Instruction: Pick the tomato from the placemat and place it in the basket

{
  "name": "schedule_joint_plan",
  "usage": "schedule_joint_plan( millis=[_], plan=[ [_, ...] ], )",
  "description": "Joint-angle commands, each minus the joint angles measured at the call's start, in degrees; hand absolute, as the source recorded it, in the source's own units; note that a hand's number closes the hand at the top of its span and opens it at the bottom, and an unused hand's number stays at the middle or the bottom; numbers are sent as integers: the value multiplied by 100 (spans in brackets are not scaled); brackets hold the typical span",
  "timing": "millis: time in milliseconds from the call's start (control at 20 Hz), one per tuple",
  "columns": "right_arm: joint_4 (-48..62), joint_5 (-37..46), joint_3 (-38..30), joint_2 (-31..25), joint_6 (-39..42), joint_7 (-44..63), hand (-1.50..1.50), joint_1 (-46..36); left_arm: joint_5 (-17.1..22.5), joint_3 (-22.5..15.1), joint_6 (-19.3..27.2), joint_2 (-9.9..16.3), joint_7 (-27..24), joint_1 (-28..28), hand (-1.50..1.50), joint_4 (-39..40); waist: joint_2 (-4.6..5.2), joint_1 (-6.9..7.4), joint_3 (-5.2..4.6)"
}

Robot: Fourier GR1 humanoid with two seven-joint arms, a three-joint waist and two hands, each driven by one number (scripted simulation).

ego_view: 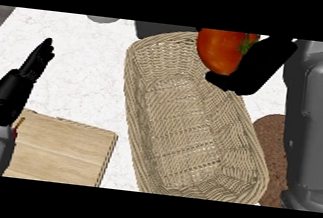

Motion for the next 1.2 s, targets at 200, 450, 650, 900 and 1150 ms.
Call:
schedule_joint_plan(
  millis=[200, 450, 650, 900, 1150],
  plan=[
    [-633, 874, 1040, -615, 313, -118, 150, 402, 107, 65, -136, 84, 76, -66, 0, -76, 29, 68, 3],
    [-558, 639, 1101, -501, 766, 102, -150, 258, -51, 2, 2, -10, 12, -74, 0, 6, 19, 62, 1],
    [-581, 356, 1091, -379, 773, -115, -150, 716, -121, -67, 65, -96, -44, -1, 0, -35, 19, 65, 2],
    [-204, 82, 630, -232, 355, -153, -150, 516, -214, -113, 53, -92, -148, 39, 0, 5, 32, 81, 2],
    [-79, -512, -405, 533, -660, 562, -150, 350, -97, -105, -2, -97, 274, -72, 0, -237, 7, 51, 5]
  ],
)
